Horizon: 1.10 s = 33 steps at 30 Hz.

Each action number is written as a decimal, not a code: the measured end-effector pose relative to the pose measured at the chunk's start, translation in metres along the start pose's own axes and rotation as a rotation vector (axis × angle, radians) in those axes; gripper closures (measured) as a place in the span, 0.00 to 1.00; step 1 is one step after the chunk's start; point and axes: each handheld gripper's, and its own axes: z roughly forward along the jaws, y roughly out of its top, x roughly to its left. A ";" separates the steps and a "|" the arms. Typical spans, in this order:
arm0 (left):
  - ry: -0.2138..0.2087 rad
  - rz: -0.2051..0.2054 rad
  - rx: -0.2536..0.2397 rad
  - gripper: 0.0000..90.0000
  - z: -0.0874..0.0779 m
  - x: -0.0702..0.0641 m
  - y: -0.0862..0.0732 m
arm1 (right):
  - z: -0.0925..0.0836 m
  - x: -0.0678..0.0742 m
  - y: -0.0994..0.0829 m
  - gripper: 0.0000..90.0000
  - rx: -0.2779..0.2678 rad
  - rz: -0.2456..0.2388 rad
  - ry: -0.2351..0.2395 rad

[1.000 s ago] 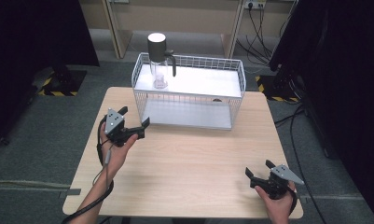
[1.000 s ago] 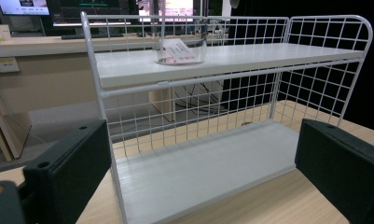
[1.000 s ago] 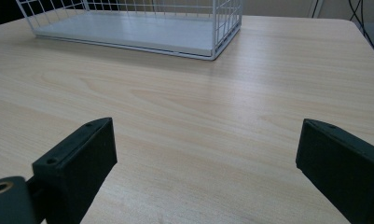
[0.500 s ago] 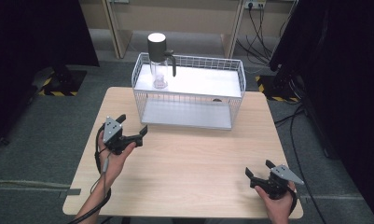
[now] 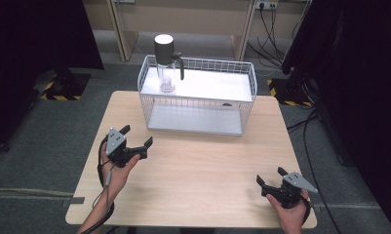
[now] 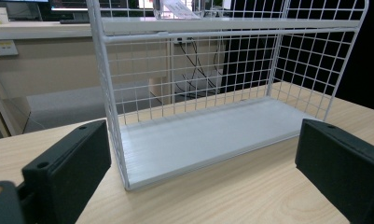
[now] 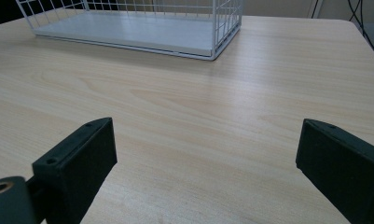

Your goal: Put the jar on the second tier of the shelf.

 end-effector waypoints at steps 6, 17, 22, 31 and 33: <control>-0.002 -0.004 0.007 0.03 -0.004 0.000 -0.007 | 0.000 0.000 0.000 0.06 0.000 -0.001 -0.001; 0.000 -0.006 0.010 0.03 -0.009 0.001 -0.014 | 0.000 0.000 0.000 0.06 0.000 -0.003 -0.002; -0.005 -0.002 0.012 0.03 -0.012 0.000 -0.018 | 0.000 0.000 0.000 0.06 0.000 -0.001 -0.001; -0.005 0.002 0.018 0.03 -0.019 0.000 -0.027 | 0.000 0.000 0.000 0.06 -0.001 -0.004 -0.002; -0.004 0.002 0.020 0.03 -0.020 0.000 -0.028 | 0.000 0.000 0.000 0.06 0.000 -0.004 -0.002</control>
